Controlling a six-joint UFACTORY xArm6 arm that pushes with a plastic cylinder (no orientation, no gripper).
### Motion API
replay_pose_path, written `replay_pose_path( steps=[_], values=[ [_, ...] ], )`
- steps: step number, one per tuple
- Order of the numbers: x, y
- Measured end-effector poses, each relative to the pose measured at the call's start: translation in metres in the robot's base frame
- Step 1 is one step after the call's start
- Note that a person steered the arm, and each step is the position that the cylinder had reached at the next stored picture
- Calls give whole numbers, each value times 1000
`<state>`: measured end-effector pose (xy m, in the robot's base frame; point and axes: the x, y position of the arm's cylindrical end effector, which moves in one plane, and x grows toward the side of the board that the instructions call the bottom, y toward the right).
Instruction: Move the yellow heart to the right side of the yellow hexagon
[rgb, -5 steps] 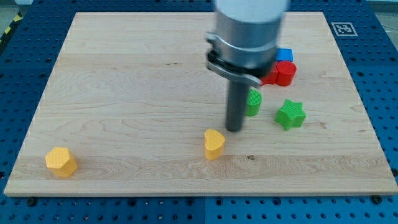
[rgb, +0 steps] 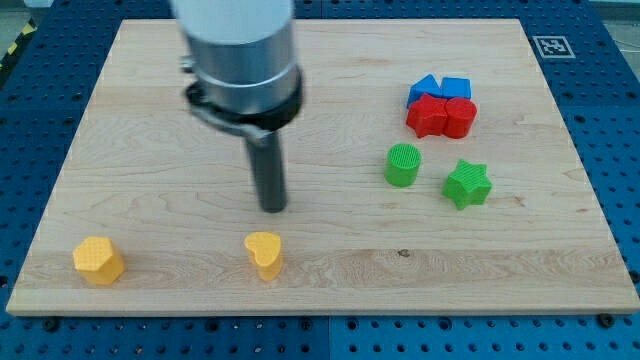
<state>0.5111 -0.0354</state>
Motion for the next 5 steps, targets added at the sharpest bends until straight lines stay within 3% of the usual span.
replay_pose_path(
  steps=[1,2,5],
  values=[
    [31,54],
    [65,68],
    [66,-82]
  ],
)
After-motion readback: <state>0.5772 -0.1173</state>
